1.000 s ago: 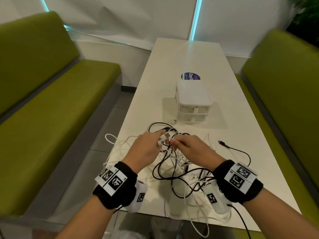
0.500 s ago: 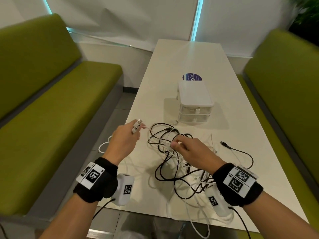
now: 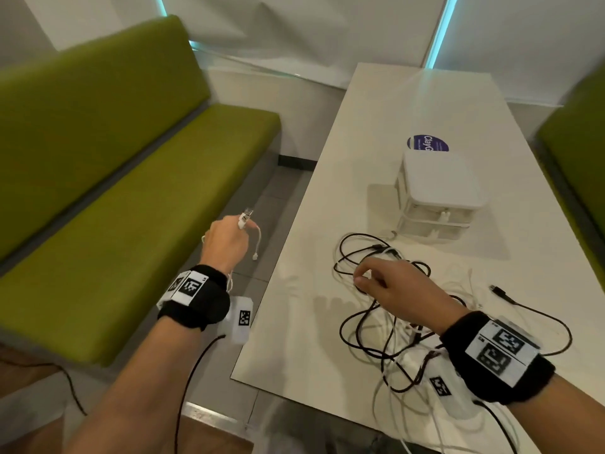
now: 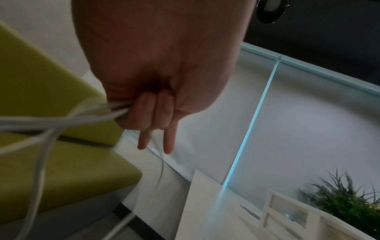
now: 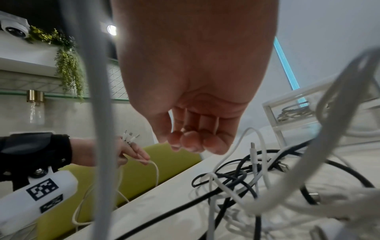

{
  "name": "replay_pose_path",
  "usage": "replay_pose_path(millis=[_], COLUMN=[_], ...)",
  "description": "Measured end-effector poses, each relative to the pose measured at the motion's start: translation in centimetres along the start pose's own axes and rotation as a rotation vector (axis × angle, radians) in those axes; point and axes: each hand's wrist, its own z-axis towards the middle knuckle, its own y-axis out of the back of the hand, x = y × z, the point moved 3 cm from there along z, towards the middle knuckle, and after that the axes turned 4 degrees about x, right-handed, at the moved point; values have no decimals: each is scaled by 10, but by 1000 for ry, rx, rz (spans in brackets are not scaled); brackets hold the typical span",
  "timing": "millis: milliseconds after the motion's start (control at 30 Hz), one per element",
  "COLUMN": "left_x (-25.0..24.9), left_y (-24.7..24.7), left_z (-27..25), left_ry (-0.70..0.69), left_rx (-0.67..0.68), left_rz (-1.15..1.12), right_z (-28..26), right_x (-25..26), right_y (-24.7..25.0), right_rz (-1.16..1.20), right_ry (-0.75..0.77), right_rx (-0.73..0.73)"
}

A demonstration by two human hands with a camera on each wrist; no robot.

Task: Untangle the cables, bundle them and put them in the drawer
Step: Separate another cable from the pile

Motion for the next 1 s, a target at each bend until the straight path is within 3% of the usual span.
replay_pose_path(millis=[200,333,433,633,800,1000], left_x=[11,-11,-35,-74,-98,-106], left_y=[-15,-19,-23,-52,-78,-88], left_z=[3,-5,-14,-46,-73,-82], left_ry=[-18,-105,-148,-285,-380,-398], left_rx=[28,46,120,292,480,471], left_rz=[-158,-349,-464,-419,-250,-213], right_z=[19,41,49,22,-10,-48], right_x=[-5,-20,-31,-29,-14,-4], right_y=[14,38,51,74,119,135], right_rz=[-47,-111,-145,-130,-87,-174], right_ry=[-55,-104,-186,-202,-177,-165], right_rx=[-84,-244,-250,-128,-203,-147])
